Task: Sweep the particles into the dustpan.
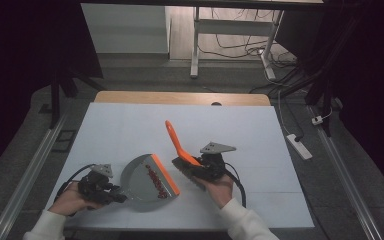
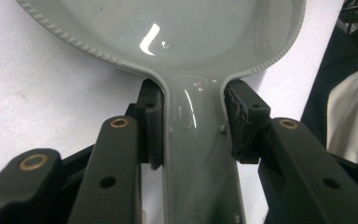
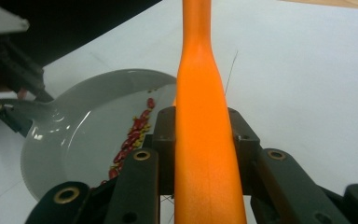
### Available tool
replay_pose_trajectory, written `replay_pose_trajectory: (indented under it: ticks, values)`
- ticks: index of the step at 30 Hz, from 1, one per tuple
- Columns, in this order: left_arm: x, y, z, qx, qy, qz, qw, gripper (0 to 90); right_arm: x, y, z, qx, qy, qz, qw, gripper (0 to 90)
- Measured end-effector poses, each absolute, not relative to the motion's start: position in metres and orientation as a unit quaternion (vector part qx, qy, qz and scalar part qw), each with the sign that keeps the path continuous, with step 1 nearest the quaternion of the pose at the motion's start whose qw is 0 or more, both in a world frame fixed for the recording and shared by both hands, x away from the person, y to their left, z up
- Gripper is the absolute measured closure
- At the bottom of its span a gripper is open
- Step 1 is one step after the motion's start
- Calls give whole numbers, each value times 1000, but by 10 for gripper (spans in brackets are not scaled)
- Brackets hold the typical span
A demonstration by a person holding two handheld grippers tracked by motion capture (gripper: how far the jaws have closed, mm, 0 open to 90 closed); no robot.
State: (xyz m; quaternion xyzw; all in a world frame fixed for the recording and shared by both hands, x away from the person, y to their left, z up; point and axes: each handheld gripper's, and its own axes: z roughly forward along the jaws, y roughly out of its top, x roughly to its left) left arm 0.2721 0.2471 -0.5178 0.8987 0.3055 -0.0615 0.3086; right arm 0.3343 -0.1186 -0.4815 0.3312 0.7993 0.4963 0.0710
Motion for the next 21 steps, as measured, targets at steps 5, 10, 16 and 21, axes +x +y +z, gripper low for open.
replay_pose_trajectory:
  ticks: [5,10,16,21]
  values:
    - [274,244,-520,893,313,-52,318,616,340,-133,-477,327,799,499,78,703]
    - [274,244,-520,885,330,-42,327,616,340,-140,-473,310,808,494,88,703]
    - [272,240,-519,880,336,-34,333,616,339,-150,-469,300,813,490,96,703]
    - [269,238,-517,868,359,-21,343,616,337,-158,-468,295,820,478,106,703]
